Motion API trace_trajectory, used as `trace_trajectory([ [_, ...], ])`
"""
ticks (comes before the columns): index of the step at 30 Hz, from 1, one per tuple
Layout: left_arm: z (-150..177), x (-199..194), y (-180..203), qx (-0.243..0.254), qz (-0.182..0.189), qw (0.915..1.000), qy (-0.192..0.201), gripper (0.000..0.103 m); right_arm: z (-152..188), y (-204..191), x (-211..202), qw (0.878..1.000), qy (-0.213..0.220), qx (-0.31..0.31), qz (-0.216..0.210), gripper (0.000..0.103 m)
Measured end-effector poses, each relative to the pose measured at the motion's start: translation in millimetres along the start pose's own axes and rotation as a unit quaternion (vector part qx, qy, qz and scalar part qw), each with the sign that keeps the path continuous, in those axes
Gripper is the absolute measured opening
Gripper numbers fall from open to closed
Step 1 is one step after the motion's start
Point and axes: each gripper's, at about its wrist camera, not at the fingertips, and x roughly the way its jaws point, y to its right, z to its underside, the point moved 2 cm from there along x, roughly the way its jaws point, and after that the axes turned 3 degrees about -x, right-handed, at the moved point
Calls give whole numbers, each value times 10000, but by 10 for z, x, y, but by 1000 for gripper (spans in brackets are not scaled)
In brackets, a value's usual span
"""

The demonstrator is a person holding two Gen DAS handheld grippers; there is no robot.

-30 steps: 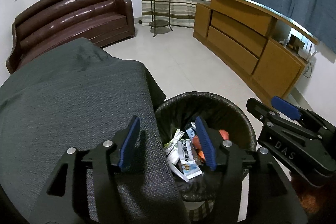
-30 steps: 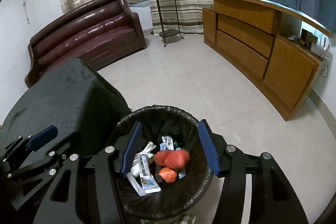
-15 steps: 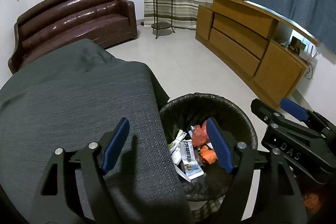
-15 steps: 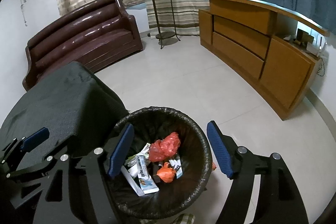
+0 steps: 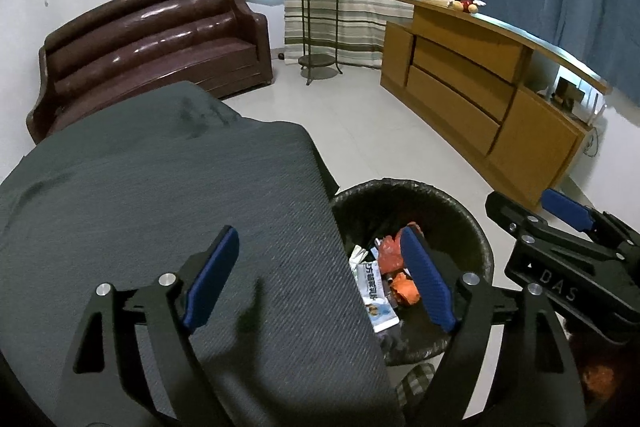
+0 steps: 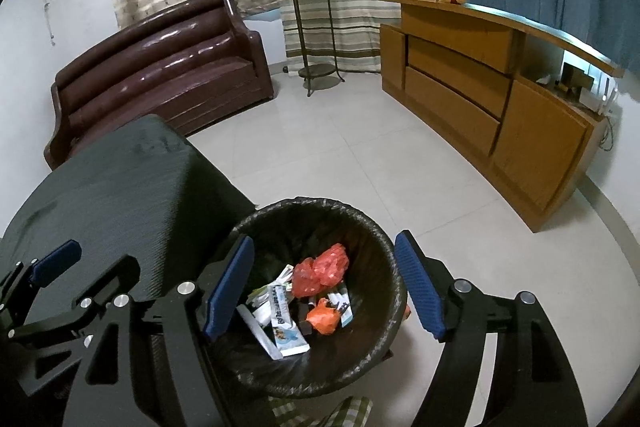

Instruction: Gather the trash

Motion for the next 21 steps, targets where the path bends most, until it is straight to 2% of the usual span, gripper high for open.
trace_trajectory([
  [10,94,-332,-175,-62,-125,9996,226,82,105,-134,-210,9999,88,-120,80,71],
  [21,163,-627,-304,-209,-100,9990,383,83,200,-295,-500,9993,240,-244,158,71],
])
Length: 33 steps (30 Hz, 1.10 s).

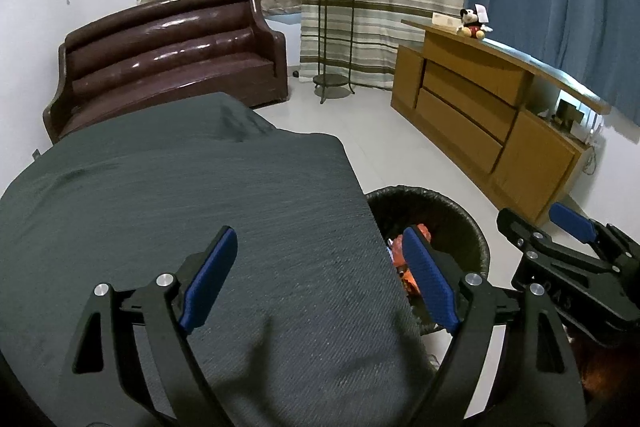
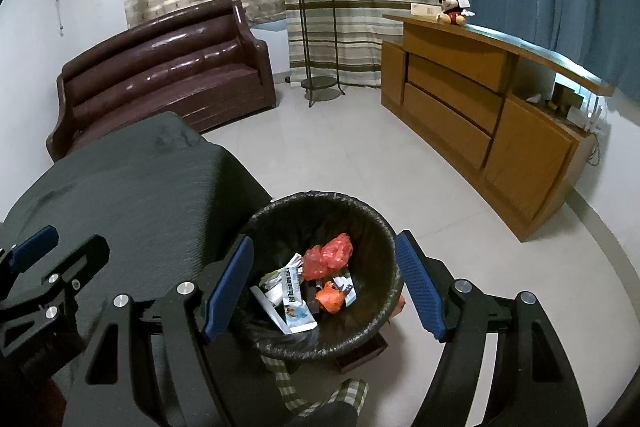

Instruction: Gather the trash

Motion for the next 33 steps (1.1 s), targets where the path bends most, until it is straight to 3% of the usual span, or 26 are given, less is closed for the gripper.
trace_trajectory([
  [16,74,-208,-78,-49,50,9999,102,83,78,-107,-320,9994,307,-73,114,71],
  [33,85,-253,-78,-55,60,9999,135,83,83,-135,-375,9991,387,-112,118,72],
])
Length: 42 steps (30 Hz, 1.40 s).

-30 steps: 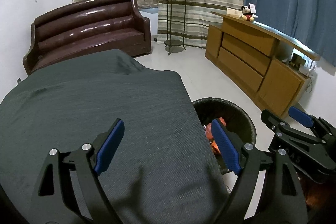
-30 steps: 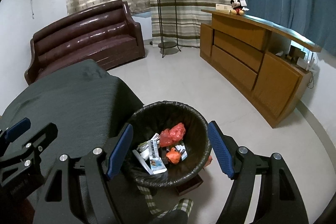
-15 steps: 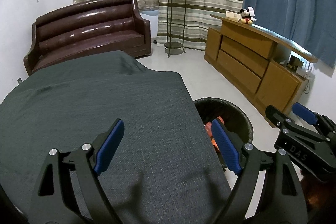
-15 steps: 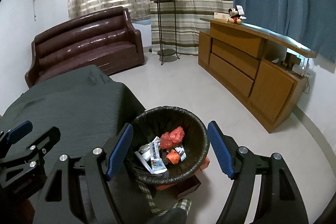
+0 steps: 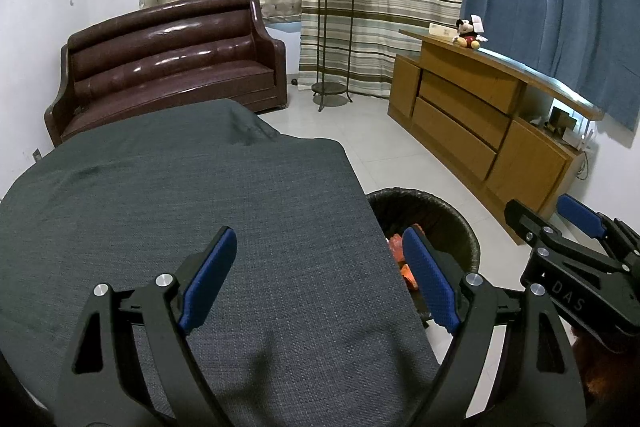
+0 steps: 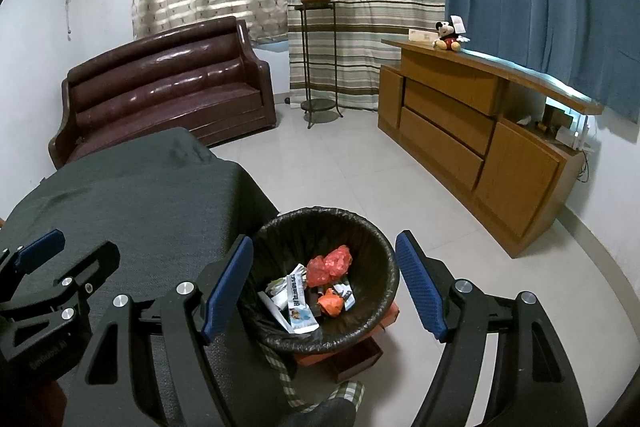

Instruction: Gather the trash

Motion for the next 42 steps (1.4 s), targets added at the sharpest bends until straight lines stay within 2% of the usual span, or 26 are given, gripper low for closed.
trace_trajectory([
  [42,55,-53,55,44,73,10000,-30,83,14,-11,4,10000,2,-4,-1,72],
])
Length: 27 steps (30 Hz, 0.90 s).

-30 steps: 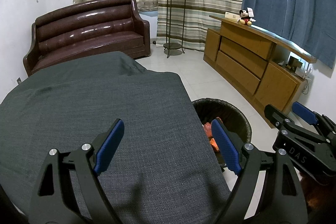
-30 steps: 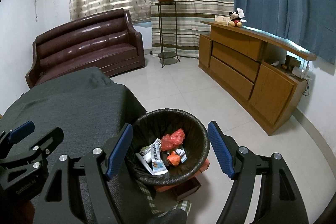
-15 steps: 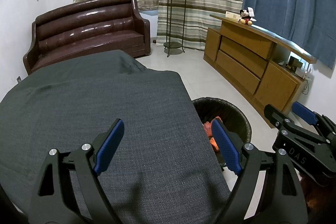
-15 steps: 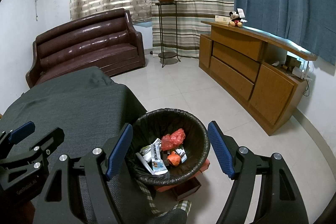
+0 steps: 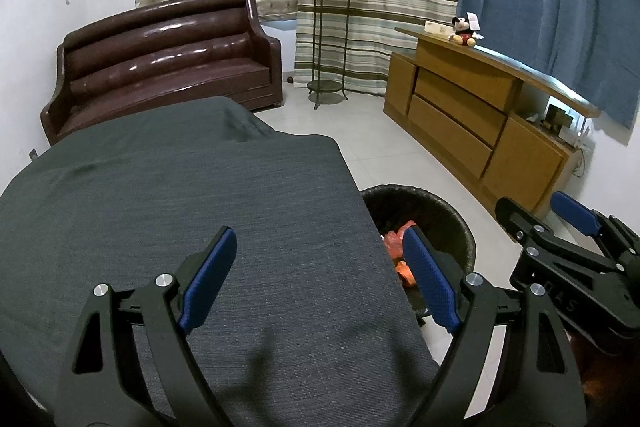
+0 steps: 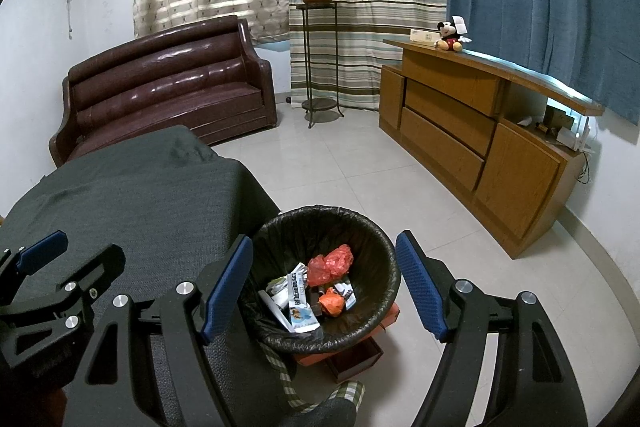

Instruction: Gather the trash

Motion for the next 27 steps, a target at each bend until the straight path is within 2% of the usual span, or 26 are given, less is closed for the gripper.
trace_trajectory([
  [19,-20,32,31,71,-81,9999,-8,83,0,-7,-1,10000,-5,0,1,72],
  [27,-12,23,27,117,48,9999,37,83,-2,-10,-2,10000,-4,-1,2,72],
])
